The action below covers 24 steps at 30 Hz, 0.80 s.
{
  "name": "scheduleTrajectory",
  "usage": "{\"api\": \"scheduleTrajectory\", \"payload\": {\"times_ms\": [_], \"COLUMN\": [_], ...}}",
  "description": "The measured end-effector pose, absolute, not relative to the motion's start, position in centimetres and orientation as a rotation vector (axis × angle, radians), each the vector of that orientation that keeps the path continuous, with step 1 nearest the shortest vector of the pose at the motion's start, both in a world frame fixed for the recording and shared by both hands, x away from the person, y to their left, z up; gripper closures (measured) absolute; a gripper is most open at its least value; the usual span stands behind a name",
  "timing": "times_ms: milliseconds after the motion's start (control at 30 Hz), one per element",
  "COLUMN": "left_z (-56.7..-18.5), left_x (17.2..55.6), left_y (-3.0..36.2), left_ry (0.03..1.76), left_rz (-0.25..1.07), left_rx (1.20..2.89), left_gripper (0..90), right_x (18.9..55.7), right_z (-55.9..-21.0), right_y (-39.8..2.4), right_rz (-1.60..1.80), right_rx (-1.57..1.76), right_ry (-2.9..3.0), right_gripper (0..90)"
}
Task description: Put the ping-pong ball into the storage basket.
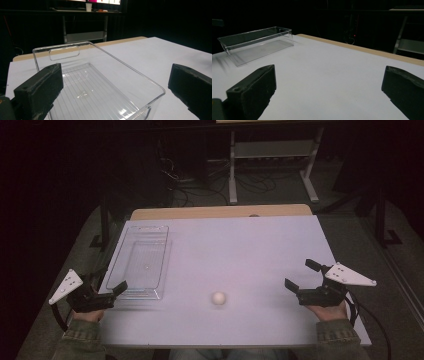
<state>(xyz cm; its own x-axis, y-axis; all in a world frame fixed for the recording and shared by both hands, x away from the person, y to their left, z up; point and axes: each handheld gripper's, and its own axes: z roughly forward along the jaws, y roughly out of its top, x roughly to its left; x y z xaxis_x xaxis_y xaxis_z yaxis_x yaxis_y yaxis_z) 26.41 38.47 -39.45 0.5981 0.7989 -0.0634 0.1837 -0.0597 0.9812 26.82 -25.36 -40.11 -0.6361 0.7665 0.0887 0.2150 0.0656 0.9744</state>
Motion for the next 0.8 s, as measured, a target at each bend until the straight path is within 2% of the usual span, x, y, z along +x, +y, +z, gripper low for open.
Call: {"api": "scheduleTrajectory", "payload": {"times_ms": [800], "left_z": [-38.9], "left_x": [26.7], "left_y": [37.4], "left_ry": [0.833], "left_rz": [0.596], "left_rx": [1.674], "left_gripper": [0.0], "right_x": [26.9], "right_z": [-40.2], "right_y": [-25.3], "right_rz": [1.590], "right_rx": [0.982], "right_ry": [1.894], "right_gripper": [0.0]}}
